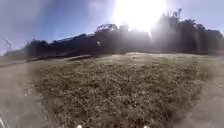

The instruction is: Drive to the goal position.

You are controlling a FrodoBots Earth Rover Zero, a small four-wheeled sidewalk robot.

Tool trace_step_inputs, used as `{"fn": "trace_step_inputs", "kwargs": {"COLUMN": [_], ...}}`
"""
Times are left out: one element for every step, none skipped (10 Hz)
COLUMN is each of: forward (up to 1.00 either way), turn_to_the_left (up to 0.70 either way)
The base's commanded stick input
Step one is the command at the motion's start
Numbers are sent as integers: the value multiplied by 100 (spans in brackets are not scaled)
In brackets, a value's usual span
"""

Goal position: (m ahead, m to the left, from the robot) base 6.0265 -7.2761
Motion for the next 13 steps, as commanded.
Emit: {"fn": "trace_step_inputs", "kwargs": {"forward": [100, 100, 100, 100, 100, 100, 100, 100, 100, 100, 100, 100, 100], "turn_to_the_left": [-6, -6, -6, -6, 0, 0, 5, 13, 40, 40, 40, 1, 1]}}
